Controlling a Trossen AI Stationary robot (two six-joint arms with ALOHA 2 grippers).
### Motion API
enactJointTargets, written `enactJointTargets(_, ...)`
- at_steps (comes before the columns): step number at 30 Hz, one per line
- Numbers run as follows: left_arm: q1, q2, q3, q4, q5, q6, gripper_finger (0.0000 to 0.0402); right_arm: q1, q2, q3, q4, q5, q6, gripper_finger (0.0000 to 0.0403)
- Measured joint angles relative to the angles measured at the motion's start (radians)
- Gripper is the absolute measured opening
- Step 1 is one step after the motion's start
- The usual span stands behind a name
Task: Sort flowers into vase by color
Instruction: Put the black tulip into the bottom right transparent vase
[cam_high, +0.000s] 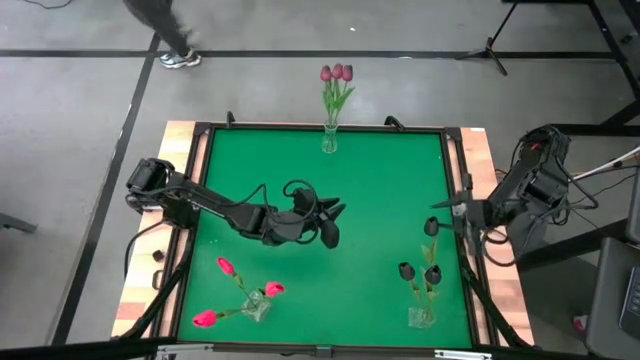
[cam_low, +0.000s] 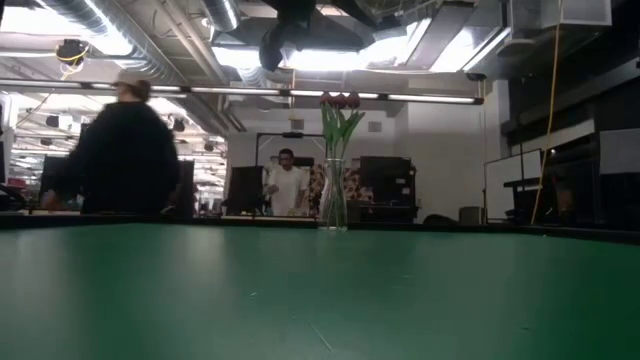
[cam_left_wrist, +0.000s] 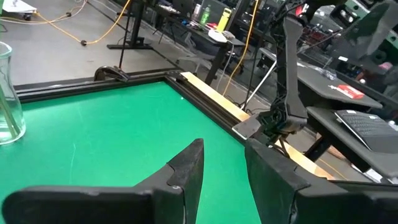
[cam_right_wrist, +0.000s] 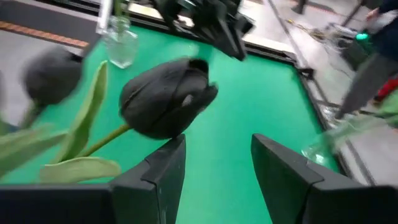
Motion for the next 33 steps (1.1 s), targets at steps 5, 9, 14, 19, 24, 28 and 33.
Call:
enactJointTargets(5,-0.008,0.000,0.000,0.000,0.000,0.006,0.0116,0.000,0.001,0.000,0.130,-0.098,-0.107,0.0184)
enactJointTargets(9,-0.008,0.000,0.000,-0.001,0.000,0.005,0.0116,0.000,0.002,0.000,0.196,-0.189,-0.165,0.0184)
enactJointTargets(14,-0.008,0.000,0.000,-0.001,0.000,0.005,0.0116,0.000,0.016,0.000,0.183,-0.254,-0.144,0.0184)
enactJointTargets(19,-0.009,0.000,-0.001,-0.004,0.000,0.005,0.0116,0.001,0.007,0.037,0.022,-0.258,0.008,0.0184)
enactJointTargets(24,-0.008,0.000,-0.001,-0.005,0.000,0.006,0.0116,0.003,-0.056,0.080,0.009,-0.415,0.164,0.0184)
enactJointTargets(28,-0.008,0.000,-0.001,-0.006,0.000,0.006,0.0116,0.003,-0.070,0.075,-0.015,-0.579,0.302,0.0184)
enactJointTargets(33,-0.012,0.000,-0.001,-0.015,0.000,0.007,0.0116,0.003,-0.070,-0.005,-0.041,-0.585,0.403,0.0184)
